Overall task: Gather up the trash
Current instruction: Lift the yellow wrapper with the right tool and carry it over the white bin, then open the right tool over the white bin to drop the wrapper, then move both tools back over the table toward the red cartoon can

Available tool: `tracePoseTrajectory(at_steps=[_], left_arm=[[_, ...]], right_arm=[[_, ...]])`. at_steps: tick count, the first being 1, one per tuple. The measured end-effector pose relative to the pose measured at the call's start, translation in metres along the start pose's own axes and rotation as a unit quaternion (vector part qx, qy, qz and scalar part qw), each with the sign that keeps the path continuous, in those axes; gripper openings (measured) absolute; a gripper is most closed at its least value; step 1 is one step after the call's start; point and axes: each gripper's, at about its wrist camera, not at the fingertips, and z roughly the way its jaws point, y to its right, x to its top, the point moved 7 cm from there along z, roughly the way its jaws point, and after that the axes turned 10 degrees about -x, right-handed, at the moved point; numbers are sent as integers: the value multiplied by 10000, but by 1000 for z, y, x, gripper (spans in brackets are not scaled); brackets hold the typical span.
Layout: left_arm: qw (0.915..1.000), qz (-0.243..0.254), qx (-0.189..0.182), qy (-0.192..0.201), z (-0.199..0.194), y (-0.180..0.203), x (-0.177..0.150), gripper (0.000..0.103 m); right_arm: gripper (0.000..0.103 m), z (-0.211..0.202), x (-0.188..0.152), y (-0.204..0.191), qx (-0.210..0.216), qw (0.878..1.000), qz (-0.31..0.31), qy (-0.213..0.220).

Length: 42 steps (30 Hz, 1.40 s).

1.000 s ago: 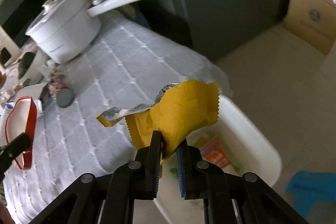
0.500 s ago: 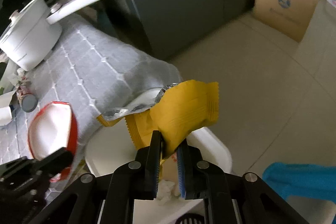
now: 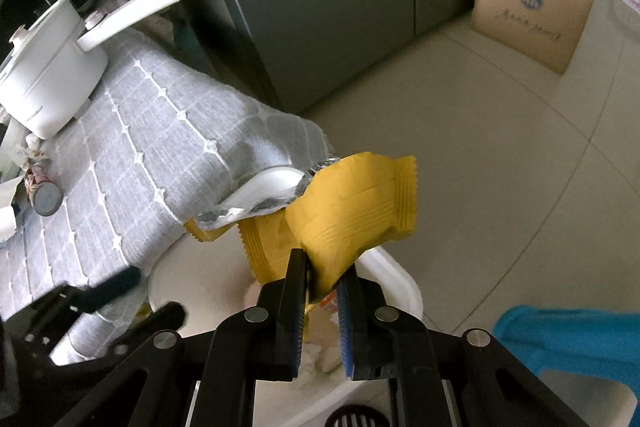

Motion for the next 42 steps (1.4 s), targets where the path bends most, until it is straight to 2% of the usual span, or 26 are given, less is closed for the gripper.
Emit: tracePoseTrajectory(at_steps=[8, 12, 13, 17, 20, 29, 37, 42], left_arm=[[9990, 57, 420, 165, -42, -21, 0, 74], [9976, 72, 661, 186, -63, -38, -5, 78], [9973, 46, 708, 205, -68, -43, -6, 79], [9957, -70, 884, 274, -85, -60, -7, 82], [9945, -117, 998, 292, -94, -69, -9, 84], [9898, -306, 1348, 333, -125, -96, -22, 86], [9774, -654, 1925, 572, -172, -141, -33, 90], [9634, -1131, 2290, 819, -208, -179, -41, 91]], right_arm=[[13, 2, -1, -15, 25, 9998, -179, -33], [18, 2, -1, -24, 56, 9998, -191, -38], [20, 2, -1, -26, 77, 9998, -180, -51], [51, -1, -2, -35, 206, 9996, -156, -59], [62, -3, -2, -43, 241, 9995, -198, -25], [72, -5, 0, -60, 265, 9994, -240, 19], [76, -4, 6, -93, 246, 9986, -468, 85], [78, -5, 7, -125, 228, 9968, -740, 174]])
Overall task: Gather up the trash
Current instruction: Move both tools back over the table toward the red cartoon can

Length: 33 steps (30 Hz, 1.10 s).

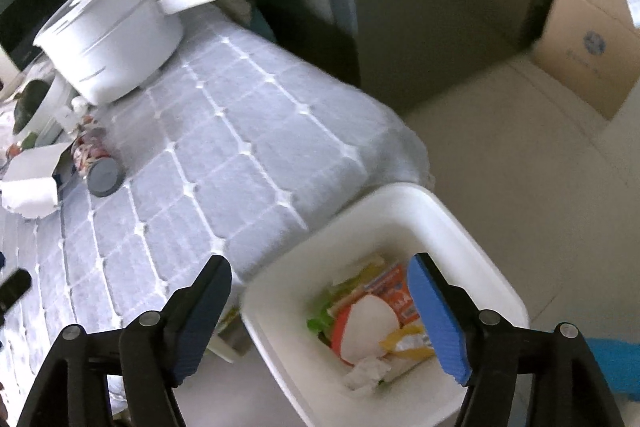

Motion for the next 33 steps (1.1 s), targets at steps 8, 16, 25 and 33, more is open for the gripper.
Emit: tracePoseTrajectory(at_steps=[8, 16, 25, 33], left_arm=[[9944, -944, 381, 283, -13, -78, 13, 93], [9695, -2403, -288, 387, 22, -137, 12, 93], [9457, -3027, -861, 814, 63, -140, 24, 74], [9562, -2728, -596, 882, 57, -146, 27, 7]], right_arm=[[80, 5, 3, -54, 14, 9988, -479, 78], [80, 19, 7, -104, -122, 9949, -998, 126], [80, 46, 14, -160, 89, 9941, -1074, -97], [80, 58, 11, -190, 95, 9922, -1237, -125]])
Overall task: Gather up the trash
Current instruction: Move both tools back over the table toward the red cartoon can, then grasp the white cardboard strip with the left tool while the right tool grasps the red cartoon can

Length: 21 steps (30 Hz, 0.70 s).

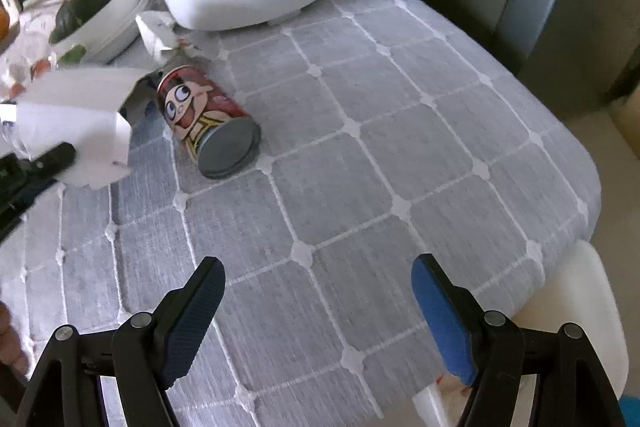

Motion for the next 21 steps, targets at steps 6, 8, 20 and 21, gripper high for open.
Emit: tracePoseTrajectory(at_steps=[6, 8, 20, 21], left_arm=[[9967, 721, -197, 312, -52, 26, 19, 1], [9952, 824, -286, 446, -71, 32, 24, 0], [9944, 809, -44, 676, -146, 7, 38, 0], [9942, 822, -1, 693, -148, 4, 38, 0]], right_arm=[[80, 8, 7, -17, 145, 9992, -284, 221], [80, 11, 13, -23, 318, 9985, -316, 330], [80, 57, 53, -61, 835, 9935, -350, 689], [80, 59, 54, -62, 826, 9934, -373, 709]])
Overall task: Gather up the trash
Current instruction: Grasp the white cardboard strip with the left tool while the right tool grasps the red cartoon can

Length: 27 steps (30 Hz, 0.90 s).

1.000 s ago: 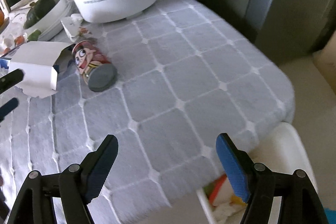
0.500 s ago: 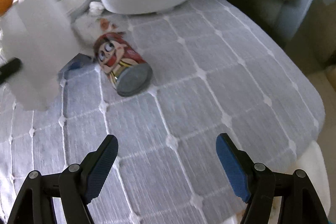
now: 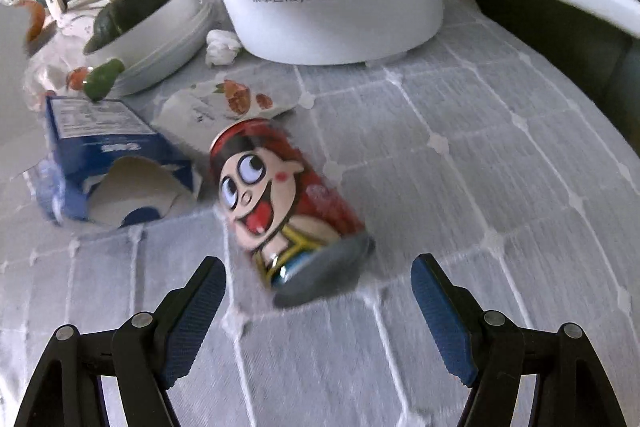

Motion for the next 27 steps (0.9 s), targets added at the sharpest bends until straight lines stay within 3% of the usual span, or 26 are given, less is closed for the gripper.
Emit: tracePoseTrajectory(at_steps=[4, 12, 27], left_arm=[[10000, -24, 79, 10, -6, -10, 1, 0], [9998, 147, 94, -75, -4, -2, -6, 0], [9972, 442, -450, -390, -4, 56, -40, 0]], right_arm=[[65, 7, 3, -6, 116, 9998, -138, 58], [62, -15, 1, -4, 76, 9993, -335, 174], [59, -116, -28, 29, -170, 9980, -530, 299]])
